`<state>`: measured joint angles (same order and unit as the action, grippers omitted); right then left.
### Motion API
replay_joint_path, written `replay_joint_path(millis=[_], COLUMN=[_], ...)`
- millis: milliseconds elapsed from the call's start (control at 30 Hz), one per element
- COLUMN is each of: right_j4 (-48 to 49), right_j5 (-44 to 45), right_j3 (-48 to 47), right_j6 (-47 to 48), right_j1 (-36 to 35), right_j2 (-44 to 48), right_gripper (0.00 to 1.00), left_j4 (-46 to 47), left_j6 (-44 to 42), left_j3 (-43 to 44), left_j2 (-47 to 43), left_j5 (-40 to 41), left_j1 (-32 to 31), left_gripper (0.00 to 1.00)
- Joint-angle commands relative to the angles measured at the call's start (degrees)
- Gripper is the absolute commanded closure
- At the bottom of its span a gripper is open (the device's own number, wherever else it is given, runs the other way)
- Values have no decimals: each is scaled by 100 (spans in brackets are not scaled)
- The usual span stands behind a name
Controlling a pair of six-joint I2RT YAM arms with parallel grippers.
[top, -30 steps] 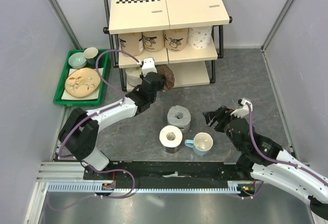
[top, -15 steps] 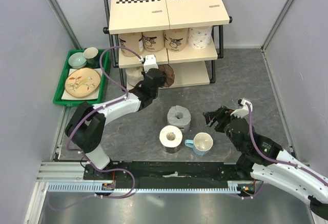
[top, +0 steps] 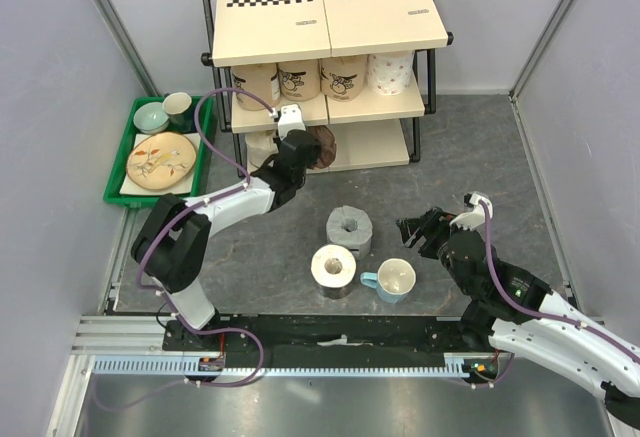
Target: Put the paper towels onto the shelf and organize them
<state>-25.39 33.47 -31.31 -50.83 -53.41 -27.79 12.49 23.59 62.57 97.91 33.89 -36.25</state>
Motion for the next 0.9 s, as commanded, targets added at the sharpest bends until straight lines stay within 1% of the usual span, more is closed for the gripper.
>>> replay_joint_path(millis=[0, 433, 467, 500, 567, 667, 867], right_j4=[-10, -45, -45, -63, -72, -80, -116], right_j5=[124, 107, 124, 124, 124, 133, 142], right_j3=[20, 99, 90, 90, 90, 107, 125], right_j6=[-6, -59, -50, -50, -59, -68, -94], right_j1=[-21, -20, -21, -29, -29, -29, -21], right_j2=[-7, 72, 81, 90, 116, 116, 169], right_gripper=[23, 24, 24, 24, 23, 23, 24], left_j4=[474, 307, 298, 272, 184, 131, 104], left_j6=[-145, -109, -109, -83, -39, -30, -39], left_j3=[344, 327, 344, 353, 379, 397, 414], left_j2=[105, 229, 229, 229, 237, 229, 238], left_j5=[83, 56, 65, 74, 144, 171, 188], left_j1=[74, 127, 127, 136, 136, 144, 162], left_gripper=[70, 65, 59, 41, 32, 28, 27])
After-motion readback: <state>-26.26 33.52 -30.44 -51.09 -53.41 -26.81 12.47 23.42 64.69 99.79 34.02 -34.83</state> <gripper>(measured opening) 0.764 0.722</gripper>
